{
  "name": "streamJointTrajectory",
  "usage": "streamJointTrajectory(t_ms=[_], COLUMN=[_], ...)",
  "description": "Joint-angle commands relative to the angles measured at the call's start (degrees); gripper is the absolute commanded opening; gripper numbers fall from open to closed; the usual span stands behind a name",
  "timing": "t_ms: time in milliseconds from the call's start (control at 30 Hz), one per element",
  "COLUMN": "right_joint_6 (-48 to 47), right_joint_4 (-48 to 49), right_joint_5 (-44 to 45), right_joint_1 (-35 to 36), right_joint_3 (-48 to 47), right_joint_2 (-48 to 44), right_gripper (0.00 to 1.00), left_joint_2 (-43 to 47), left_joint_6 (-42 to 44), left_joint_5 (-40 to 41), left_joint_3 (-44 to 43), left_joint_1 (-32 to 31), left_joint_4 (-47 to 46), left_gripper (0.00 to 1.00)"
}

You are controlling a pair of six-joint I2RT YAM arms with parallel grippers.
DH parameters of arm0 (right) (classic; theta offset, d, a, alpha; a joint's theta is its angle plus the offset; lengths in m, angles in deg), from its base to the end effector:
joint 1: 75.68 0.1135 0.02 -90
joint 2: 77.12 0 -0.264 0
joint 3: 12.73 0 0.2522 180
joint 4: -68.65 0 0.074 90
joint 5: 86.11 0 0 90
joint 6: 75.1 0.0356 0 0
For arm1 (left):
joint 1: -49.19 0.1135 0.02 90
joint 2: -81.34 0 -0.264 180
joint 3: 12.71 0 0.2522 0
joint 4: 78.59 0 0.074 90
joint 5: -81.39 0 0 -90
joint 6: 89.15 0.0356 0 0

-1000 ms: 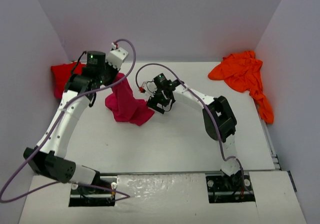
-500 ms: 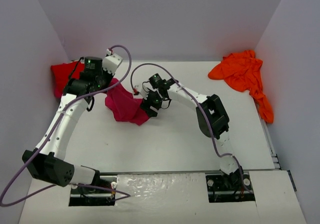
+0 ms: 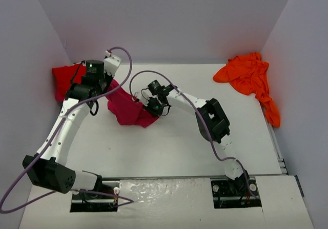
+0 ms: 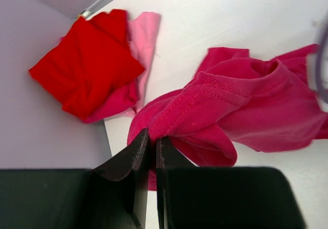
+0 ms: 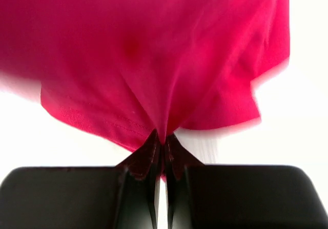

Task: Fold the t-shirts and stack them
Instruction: Flatten out the tshirt

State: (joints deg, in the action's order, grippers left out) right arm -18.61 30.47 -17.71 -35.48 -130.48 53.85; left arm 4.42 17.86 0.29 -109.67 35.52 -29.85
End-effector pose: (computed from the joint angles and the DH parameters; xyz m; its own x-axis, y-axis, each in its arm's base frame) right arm 0.3776 0.3362 0.1715 -0.0695 -0.7308 -0.6790 -0.9762 0.1900 -0.1046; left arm 0.2859 -0.0639 0.4046 -0.4165 0.3987 -0.8170 0.2337 0.9154 0.3276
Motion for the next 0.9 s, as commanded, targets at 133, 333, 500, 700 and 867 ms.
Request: streamJointTrajectory(t_ms=[133, 333, 500, 700, 867], right_joint_6=[-2.77, -11.02, -11.70, -7.96, -5.87], right_joint_4=[3.02, 22.00, 30.28, 20.87, 16.73], right_joint_5=[33.31, 45.85, 43.68, 38.08, 37.34], right_joint_1=[-15.64, -23.51, -24.54, -24.85, -25.83], right_joint_3=[1.85, 9.80, 20.11, 27.06, 27.85], right_joint_2=[-24.12, -42.27, -55.27, -65.12, -70.70], right_gripper=[0.00, 0.00, 0.00, 0.00, 0.00], left_joint_2=[8.09, 11.30, 13.48, 18.11, 18.71], left_joint_6=[-3.66, -0.14, -0.85, -0.98, 0.37], left_joint_5=[14.10, 15.89, 9.43, -4.99, -13.86], left_joint_3=[-11.17, -18.85, -23.99, -29.22, -37.78], left_joint_1=[4.88, 5.41, 5.41, 5.41, 5.26], left_joint_4=[-8.60, -5.17, 1.16, 13.76, 23.30], left_gripper=[0.00, 0.00, 0.00, 0.00, 0.00])
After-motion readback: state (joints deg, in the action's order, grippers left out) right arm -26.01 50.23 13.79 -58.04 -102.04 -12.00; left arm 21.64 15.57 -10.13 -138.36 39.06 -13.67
